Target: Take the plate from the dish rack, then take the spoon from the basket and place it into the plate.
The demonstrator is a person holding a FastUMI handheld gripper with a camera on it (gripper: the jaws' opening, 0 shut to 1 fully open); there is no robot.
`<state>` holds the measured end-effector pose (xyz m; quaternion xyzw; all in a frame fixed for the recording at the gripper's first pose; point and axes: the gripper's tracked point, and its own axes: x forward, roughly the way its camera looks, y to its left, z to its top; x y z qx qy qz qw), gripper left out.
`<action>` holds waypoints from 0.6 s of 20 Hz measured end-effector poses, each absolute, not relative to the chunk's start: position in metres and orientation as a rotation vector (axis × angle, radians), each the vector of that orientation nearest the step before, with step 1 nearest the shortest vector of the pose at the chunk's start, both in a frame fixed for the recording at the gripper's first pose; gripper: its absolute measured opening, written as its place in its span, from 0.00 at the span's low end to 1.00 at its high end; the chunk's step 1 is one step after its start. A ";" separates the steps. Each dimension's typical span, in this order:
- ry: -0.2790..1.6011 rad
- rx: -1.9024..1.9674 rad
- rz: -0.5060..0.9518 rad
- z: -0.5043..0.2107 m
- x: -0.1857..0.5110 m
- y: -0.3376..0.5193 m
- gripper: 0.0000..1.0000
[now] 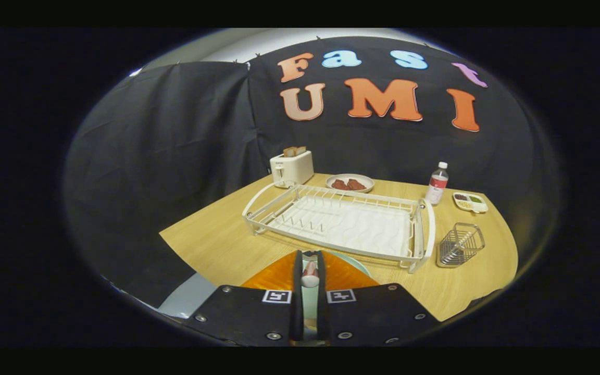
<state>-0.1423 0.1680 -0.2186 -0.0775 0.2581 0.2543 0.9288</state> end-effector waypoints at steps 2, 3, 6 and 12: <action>0.544 -0.175 0.533 -0.233 -0.140 0.169 0.10; 0.544 -0.187 0.540 -0.239 -0.140 0.172 0.10; 0.556 -0.225 0.554 -0.259 -0.134 0.175 0.10; 0.611 -0.253 0.551 -0.279 -0.138 0.170 0.17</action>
